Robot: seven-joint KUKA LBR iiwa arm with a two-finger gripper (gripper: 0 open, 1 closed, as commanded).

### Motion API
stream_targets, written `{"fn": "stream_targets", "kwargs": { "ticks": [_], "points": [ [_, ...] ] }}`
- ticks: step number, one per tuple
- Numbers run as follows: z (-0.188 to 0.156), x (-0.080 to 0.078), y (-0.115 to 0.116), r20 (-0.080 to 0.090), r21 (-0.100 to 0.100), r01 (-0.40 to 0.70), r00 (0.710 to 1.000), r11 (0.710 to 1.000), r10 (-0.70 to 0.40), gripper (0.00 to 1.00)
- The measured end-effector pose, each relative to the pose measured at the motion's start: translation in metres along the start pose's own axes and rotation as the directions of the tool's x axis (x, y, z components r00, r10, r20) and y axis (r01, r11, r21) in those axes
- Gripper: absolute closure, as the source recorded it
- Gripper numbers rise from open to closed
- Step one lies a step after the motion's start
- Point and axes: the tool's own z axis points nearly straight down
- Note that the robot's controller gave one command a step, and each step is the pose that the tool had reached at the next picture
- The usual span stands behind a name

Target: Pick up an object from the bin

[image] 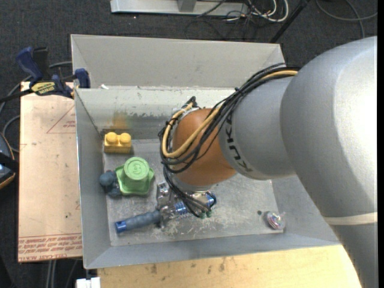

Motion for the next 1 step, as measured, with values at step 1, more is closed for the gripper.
{"fn": "stream_targets", "kwargs": {
  "ticks": [1],
  "points": [
    [-0.0304, -0.0009, 0.0005, -0.002, 0.001, 0.000, 1.000, 1.000, 0.000, 1.00]
  ]
}}
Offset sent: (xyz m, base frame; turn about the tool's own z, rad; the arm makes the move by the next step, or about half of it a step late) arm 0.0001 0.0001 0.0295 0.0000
